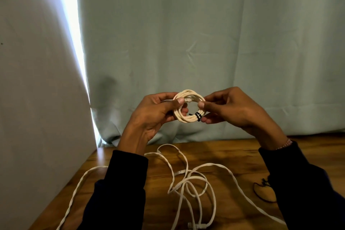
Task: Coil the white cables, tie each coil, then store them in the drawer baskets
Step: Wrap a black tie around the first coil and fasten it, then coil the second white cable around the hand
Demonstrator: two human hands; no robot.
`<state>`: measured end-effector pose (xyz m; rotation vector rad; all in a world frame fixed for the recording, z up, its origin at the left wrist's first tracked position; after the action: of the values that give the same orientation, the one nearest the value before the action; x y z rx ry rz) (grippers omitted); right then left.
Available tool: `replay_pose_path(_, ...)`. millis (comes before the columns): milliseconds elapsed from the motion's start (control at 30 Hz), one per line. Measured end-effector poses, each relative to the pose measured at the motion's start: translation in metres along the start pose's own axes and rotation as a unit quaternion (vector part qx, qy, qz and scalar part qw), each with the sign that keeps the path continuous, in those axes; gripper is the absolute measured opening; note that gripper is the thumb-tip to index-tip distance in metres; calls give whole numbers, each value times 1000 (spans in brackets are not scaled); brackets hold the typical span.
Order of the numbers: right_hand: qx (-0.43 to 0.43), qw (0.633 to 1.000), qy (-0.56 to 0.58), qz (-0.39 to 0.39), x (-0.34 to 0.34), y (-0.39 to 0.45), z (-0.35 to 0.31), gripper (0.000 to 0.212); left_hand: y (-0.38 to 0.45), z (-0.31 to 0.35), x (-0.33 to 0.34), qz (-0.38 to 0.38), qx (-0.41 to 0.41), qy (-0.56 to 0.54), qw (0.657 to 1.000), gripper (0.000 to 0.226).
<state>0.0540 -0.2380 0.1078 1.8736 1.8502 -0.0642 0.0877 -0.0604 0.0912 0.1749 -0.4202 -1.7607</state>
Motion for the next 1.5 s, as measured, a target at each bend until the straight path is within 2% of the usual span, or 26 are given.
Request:
replay_pose_path(133, 9, 997, 65, 39, -14, 3, 5, 24, 3, -10, 5, -15, -15, 21, 1000, 33)
replay_pose_path(333, 64, 981, 171, 59, -30, 2, 29, 25, 7, -32, 18, 21, -41, 47, 998, 23)
replay_pose_path(567, 87, 985, 121, 87, -57, 2, 72, 23, 10, -65, 49, 3, -69, 50, 996, 27)
replay_pose_path(833, 144, 968, 147, 144, -87, 4, 155, 27, 8, -107, 75, -9, -83, 104, 991, 42)
replay_pose_path(1000, 227, 953, 90, 182, -93, 3, 215, 29, 9, -127, 89, -39, -82, 155, 984, 39)
replay_pose_path(1167, 286, 940, 78, 167, -85, 0, 254, 20, 8, -139, 94, -86, -96, 197, 972, 31)
replay_pose_path(1233, 308, 937, 26, 162, -86, -1, 265, 22, 3, -142, 98, -157, -107, 276, 942, 23)
replay_pose_path(1333, 300, 934, -119, 153, -92, 1, 269, 34, -9, -148, 101, -274, -130, 395, 867, 23)
replay_pose_path(1400, 287, 923, -202, 154, -95, 2, 268, 46, -13, -153, 102, -304, -153, 393, 854, 22)
replay_pose_path(1500, 265, 912, -278, 145, -94, 2, 255, 43, -9, -149, 101, -291, -139, 403, 857, 16)
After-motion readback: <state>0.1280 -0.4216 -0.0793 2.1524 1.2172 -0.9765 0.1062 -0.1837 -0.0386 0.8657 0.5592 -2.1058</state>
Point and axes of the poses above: each hand's wrist, its own y-axis towards the middle knuckle, its own x-axis out of the palm, z = x × y, the point moved 10 cm from there along y, towards the middle knuckle, and after that the axes turned 4 degrees about x, right-handed, at the moved point
